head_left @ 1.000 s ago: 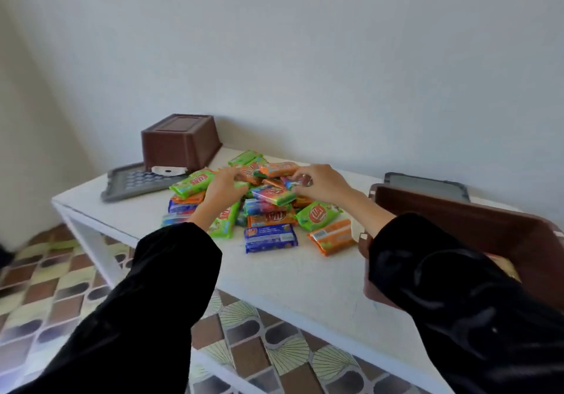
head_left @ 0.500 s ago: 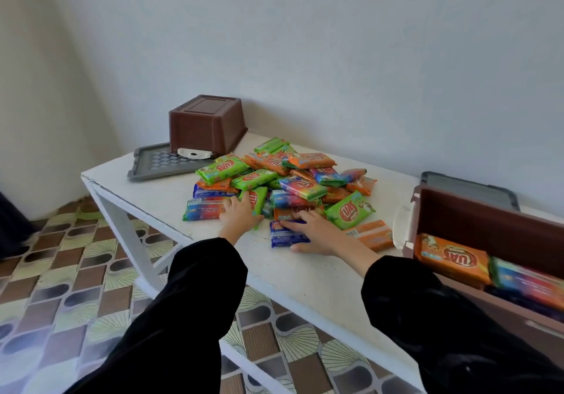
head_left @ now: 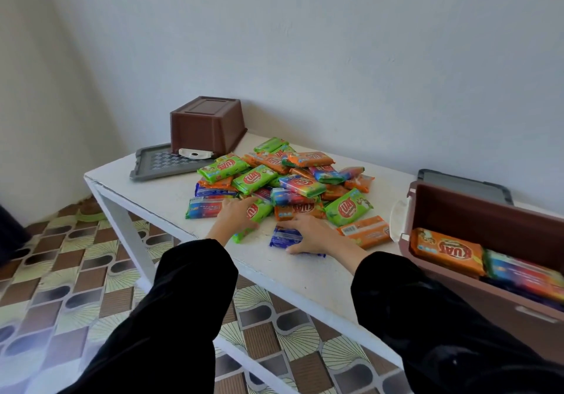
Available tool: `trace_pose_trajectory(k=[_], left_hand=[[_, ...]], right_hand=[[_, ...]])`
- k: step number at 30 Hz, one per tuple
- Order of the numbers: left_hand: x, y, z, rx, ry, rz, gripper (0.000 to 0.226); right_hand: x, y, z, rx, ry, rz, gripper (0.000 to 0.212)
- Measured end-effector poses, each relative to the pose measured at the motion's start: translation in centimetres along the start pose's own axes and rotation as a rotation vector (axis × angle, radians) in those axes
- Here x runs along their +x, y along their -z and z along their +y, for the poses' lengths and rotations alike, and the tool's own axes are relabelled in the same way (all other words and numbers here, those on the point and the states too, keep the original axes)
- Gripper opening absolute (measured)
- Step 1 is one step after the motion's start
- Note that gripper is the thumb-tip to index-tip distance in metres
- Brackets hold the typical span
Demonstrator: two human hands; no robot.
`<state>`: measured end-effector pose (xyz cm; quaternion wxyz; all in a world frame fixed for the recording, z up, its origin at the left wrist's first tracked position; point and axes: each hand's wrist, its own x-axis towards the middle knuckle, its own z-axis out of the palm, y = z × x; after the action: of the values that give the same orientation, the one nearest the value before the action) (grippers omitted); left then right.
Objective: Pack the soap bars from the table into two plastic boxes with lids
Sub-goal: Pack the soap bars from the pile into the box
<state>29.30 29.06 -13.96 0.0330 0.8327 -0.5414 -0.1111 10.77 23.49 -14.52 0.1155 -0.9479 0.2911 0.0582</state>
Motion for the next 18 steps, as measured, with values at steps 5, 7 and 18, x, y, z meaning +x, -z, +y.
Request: trace_pose_trajectory(k=[5,7,18], left_hand=[[-0.7,1.4,-0.1,-0.181,0.042,0.101,0.076],[-1.2,3.4,0.2,-0.224,0.011,0.158,0.073],[-4.7,11.3,15.0,-0.228,-0.642,0.142,0.072]], right_hand=[[-1.0,1.9,-0.3,0.174,-0.082,0.105,0.066],[-2.2,4.2,0.2,0.257,-0.097,0.215,0.067],[-16.2,17.5,8.2,0.188,-0.38,0.432,0.066]])
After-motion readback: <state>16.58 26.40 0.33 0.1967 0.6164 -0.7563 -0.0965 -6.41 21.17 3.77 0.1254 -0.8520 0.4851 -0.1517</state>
